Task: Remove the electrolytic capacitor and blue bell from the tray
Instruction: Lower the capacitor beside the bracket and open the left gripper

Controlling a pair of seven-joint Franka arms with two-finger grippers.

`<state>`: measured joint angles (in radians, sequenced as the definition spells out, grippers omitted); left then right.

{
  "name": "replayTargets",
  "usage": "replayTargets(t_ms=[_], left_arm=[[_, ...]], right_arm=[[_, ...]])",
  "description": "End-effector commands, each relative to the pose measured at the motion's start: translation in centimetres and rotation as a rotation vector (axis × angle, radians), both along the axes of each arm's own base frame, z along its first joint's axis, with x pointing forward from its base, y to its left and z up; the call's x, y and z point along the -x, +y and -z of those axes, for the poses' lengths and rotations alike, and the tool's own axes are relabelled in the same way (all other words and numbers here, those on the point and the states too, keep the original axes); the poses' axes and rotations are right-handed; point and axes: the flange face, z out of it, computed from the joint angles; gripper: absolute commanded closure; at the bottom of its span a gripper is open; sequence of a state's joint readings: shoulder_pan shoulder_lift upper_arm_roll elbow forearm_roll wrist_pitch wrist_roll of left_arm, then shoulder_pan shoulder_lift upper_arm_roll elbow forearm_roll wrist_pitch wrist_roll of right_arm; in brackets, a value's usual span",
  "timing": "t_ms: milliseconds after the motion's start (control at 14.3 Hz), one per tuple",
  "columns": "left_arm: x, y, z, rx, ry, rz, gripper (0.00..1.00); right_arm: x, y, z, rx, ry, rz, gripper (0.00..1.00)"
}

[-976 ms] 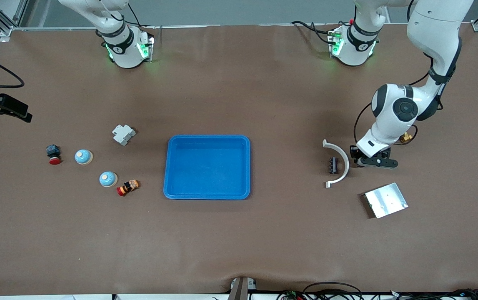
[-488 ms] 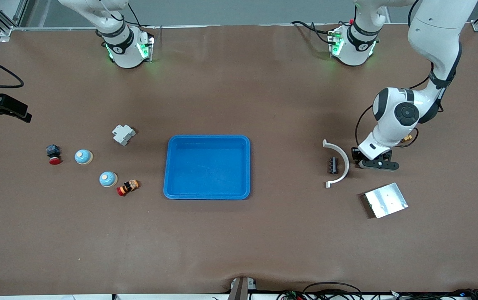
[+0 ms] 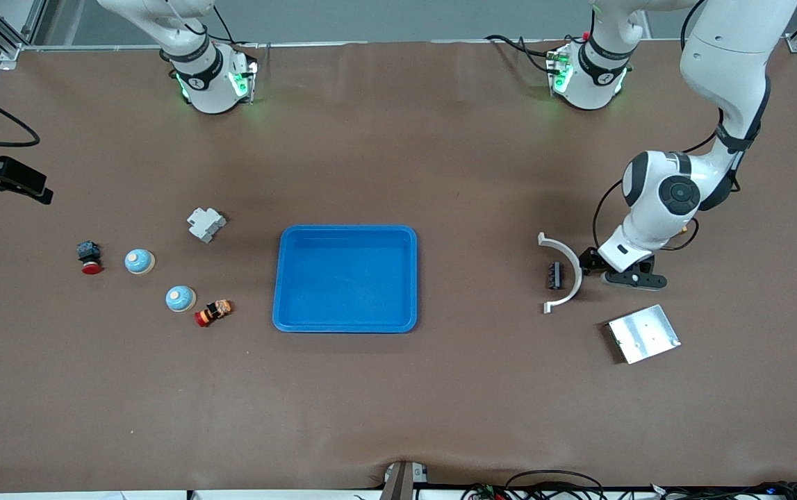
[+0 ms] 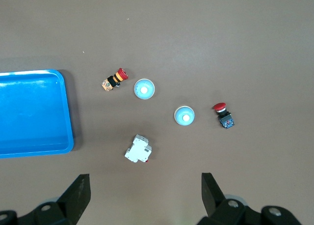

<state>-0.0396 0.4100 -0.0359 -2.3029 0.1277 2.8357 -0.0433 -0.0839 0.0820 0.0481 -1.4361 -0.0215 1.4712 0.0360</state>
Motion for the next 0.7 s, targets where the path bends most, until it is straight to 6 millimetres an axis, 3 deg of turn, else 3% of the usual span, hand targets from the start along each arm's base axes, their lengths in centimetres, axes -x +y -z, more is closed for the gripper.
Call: replayTargets(t_ms=[0,279,627], left_arm=[[-0.2,0.2,-2.2,-0.007,0.001,0.003,0.00],[-0.8,0.3,-4.0,-0.014,0.001,-0.001,0.00],[-3.5,0.3,-7.6,-0.029,0.057,-0.034,0.00]], right_arm=[[0.2,-0.1,-0.2,-0.011,-0.004,0.016,0.00],[0.2,0.0,-0.1,-0.011,-0.003,0.015,0.00],[0.2,0.0,-0.2,-0.013,-0.005,0.015,0.00]])
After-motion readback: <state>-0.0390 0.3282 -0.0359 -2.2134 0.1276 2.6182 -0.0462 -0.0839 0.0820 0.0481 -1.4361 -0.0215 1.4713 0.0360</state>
